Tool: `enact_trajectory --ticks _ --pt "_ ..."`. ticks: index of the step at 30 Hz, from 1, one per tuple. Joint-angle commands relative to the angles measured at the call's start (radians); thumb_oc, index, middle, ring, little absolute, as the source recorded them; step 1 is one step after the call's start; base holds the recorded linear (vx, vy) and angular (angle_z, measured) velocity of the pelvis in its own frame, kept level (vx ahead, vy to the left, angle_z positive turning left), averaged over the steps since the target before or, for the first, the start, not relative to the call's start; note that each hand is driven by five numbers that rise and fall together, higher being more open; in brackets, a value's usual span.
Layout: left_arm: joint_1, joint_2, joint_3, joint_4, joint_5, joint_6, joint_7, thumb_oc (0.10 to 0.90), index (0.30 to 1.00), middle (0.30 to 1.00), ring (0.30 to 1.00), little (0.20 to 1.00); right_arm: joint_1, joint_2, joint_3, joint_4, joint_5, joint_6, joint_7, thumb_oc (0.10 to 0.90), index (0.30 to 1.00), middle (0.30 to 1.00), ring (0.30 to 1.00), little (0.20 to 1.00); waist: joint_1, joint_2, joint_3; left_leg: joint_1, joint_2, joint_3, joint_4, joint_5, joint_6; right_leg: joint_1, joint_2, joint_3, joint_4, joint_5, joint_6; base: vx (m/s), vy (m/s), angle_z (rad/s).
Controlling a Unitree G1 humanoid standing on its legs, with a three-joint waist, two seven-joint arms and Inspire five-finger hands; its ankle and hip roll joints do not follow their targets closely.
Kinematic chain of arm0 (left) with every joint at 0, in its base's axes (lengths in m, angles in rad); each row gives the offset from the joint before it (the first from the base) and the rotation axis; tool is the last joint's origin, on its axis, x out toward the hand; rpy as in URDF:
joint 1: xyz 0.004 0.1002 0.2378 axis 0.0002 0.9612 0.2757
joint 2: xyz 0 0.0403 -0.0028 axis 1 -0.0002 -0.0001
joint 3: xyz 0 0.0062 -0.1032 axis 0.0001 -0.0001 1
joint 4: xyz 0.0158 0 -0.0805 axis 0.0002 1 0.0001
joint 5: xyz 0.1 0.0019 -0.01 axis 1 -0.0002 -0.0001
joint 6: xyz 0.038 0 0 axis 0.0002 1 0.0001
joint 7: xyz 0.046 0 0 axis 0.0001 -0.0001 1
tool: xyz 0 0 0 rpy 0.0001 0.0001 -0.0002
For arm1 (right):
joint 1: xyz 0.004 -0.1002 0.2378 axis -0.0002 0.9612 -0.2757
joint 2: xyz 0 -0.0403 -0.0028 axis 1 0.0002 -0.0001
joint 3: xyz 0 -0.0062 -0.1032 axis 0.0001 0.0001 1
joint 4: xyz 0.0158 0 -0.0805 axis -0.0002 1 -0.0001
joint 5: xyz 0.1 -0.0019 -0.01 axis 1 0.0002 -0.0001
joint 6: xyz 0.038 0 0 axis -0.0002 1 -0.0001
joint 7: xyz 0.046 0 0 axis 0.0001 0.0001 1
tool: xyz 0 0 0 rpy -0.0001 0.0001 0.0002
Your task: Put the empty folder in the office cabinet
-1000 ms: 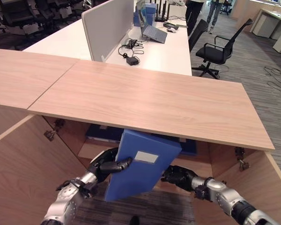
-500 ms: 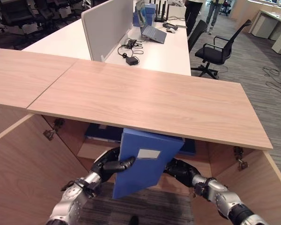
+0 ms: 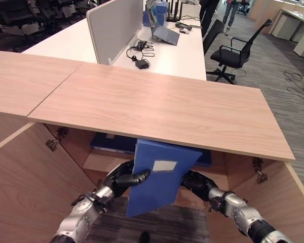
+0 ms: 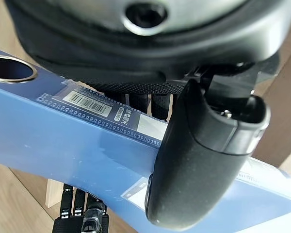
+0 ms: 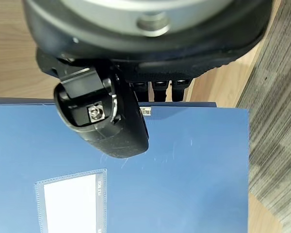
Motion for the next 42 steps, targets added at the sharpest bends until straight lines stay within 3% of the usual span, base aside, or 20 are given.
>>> enact_trajectory --ticks 1,7,12,13,15,21,26,30,35,37,42 --pt "-0.233 -0.148 -0.314 -0.39 -0.162 -0.001 -0.244 0.4 0.3 0.3 0.3 0.3 -0.323 0.192 0.035 0.047 -0.03 -0.13 -0.023 0.8 0.9 0.9 0.9 0.9 -0.012 -0.027 -0.069 0.055 -0.012 -0.012 -0.008 -0.149 -0.005 -0.016 -0.037 0.084 0.02 -0.006 0.074 0.0 0.0 0.0" --pt "-0.319 -0.231 -0.414 -0.411 -0.204 -0.012 -0.189 0.4 0.3 0.3 0.3 0.3 -0.433 0.247 0.047 0.171 -0.071 -0.155 -0.096 0.8 0.9 0.9 0.9 0.9 -0.007 -0.021 -0.067 0.057 -0.014 -0.011 -0.008 -0.152 -0.006 -0.011 -0.034 0.089 0.014 -0.008 0.072 0.02 -0.016 -0.01" --pt "-0.346 -0.231 -0.433 -0.454 -0.238 -0.01 -0.195 0.4 0.3 0.3 0.3 0.3 -0.504 0.23 0.068 0.198 -0.124 -0.158 -0.106 0.8 0.9 0.9 0.9 0.9 -0.001 -0.017 -0.063 0.052 -0.016 -0.016 -0.008 -0.148 -0.008 -0.01 -0.033 0.084 0.009 -0.007 0.071 0.01 -0.02 0.0" --pt "-0.338 -0.19 -0.425 -0.488 -0.234 -0.01 -0.205 0.4 0.3 0.3 0.3 0.3 -0.543 0.188 0.116 0.15 -0.201 -0.145 -0.088 0.8 0.9 0.9 0.9 0.9 0.0 -0.015 -0.064 0.048 -0.016 -0.016 -0.008 -0.146 -0.011 -0.012 -0.033 0.08 0.006 -0.007 0.071 0.0 0.0 0.0" --pt "-0.326 -0.154 -0.428 -0.499 -0.23 -0.003 -0.223 0.4 0.3 0.3 0.3 0.3 -0.561 0.165 0.137 0.13 -0.218 -0.137 -0.072 0.8 0.9 0.9 0.9 0.9 0.004 -0.014 -0.066 0.048 -0.016 -0.018 -0.008 -0.146 -0.012 -0.01 -0.033 0.078 0.003 -0.007 0.071 0.01 -0.003 0.02" --pt "-0.291 -0.078 -0.42 -0.527 -0.229 0.013 -0.257 0.4 0.3 0.3 0.3 0.3 -0.598 0.129 0.11 0.188 -0.187 -0.142 -0.07 0.8 0.9 0.9 0.9 0.9 0.014 -0.01 -0.065 0.047 -0.017 -0.018 -0.008 -0.145 -0.011 -0.011 -0.032 0.075 0.003 -0.004 0.072 0.0 0.0 0.0" --pt "-0.222 0.036 -0.398 -0.534 -0.212 0.05 -0.304 0.4 0.3 0.3 0.3 0.3 -0.575 0.016 0.079 0.256 -0.255 -0.126 -0.07 0.8 0.9 0.9 0.9 0.9 0.011 -0.007 -0.067 0.048 -0.016 -0.017 -0.008 -0.146 -0.013 -0.012 -0.032 0.074 0.005 -0.004 0.074 0.0 0.0 0.0" --pt "-0.168 0.087 -0.361 -0.537 -0.226 0.076 -0.334 0.4 0.3 0.3 0.3 0.3 -0.545 -0.022 0.049 0.298 -0.242 -0.12 -0.064 0.8 0.9 0.9 0.9 0.9 0.008 -0.004 -0.065 0.051 -0.017 -0.014 -0.008 -0.147 -0.012 -0.011 -0.031 0.076 0.006 -0.004 0.075 0.0 0.0 0.0" --pt "-0.136 0.112 -0.341 -0.532 -0.24 0.091 -0.354 0.4 0.3 0.3 0.3 0.3 -0.522 -0.022 0.002 0.32 -0.162 -0.11 -0.043 0.8 0.9 0.9 0.9 0.9 0.008 -0.001 -0.066 0.056 -0.014 -0.013 -0.008 -0.149 -0.012 -0.01 -0.031 0.079 0.007 -0.004 0.075 0.0 0.001 -0.03" --pt "-0.136 0.117 -0.339 -0.528 -0.247 0.091 -0.356 0.4 0.3 0.3 0.3 0.3 -0.509 -0.004 -0.045 0.328 -0.07 -0.12 -0.047 0.8 0.9 0.9 0.9 0.9 0.005 0.001 -0.065 0.058 -0.014 -0.01 -0.008 -0.149 -0.011 -0.01 -0.031 0.081 0.007 -0.004 0.074 0.0 0.0 0.0" --pt "-0.113 0.121 -0.322 -0.503 -0.248 0.096 -0.36 0.4 0.3 0.3 0.3 0.3 -0.484 0.013 -0.072 0.315 -0.027 -0.125 -0.042 0.8 0.9 0.9 0.9 0.9 0.0 0.003 -0.065 0.062 -0.014 -0.004 -0.008 -0.151 -0.011 -0.009 -0.03 0.087 0.008 -0.004 0.074 0.0 0.0 0.0"
